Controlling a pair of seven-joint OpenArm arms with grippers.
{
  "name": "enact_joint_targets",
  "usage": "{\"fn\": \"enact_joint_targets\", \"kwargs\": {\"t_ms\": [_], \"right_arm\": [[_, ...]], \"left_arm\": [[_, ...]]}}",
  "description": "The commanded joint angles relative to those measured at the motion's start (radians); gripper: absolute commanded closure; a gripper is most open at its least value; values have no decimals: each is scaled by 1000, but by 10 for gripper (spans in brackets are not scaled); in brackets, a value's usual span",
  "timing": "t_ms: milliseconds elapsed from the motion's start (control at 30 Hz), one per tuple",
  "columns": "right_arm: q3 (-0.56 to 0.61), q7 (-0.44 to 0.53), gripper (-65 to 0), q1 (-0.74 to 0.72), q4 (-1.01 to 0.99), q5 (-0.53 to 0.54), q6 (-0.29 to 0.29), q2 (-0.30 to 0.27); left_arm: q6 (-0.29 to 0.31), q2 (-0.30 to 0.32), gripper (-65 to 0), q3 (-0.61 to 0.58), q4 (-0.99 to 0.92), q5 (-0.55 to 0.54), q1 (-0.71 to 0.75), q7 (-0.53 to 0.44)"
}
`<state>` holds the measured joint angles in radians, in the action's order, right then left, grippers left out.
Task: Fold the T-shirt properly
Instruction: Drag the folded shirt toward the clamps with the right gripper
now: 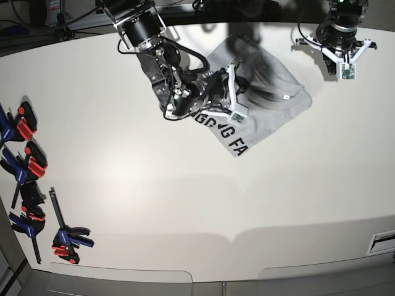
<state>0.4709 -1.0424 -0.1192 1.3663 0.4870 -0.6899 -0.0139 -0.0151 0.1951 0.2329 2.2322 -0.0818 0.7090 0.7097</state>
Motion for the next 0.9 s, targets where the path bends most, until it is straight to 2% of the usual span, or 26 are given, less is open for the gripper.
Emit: {"fn": "enact_joint_targets", "kwargs": {"t_ms": [0,133,267,400,533,633,700,867], "right_arm": [[-2,0,0,-18,-13,-20,-8,5],[-45,16,0,-17,-115,-24,-8,5],[-175,48,0,-17,-137,-24,-8,5],[-378,71,0,-23,-137,-26,72,5],[-622,70,0,-22,-137,-42,84,2],[-800,68,0,-21,-137,-41,124,-8],[-907,70,0,-18,-137,-21,148,-19],[-1129,61,0,-5,-137,88,164,-53]], "left_arm": [[-8,5,0,4,21,2,9,-23],[-8,5,0,4,21,-15,9,-23],[-7,5,0,4,21,-43,9,-23],[-7,5,0,4,21,-43,9,-23],[-7,5,0,4,21,-43,10,-23],[0,5,0,4,21,-43,13,-23],[23,5,0,4,21,-53,21,-26],[77,5,0,4,21,-89,26,-27]]}}
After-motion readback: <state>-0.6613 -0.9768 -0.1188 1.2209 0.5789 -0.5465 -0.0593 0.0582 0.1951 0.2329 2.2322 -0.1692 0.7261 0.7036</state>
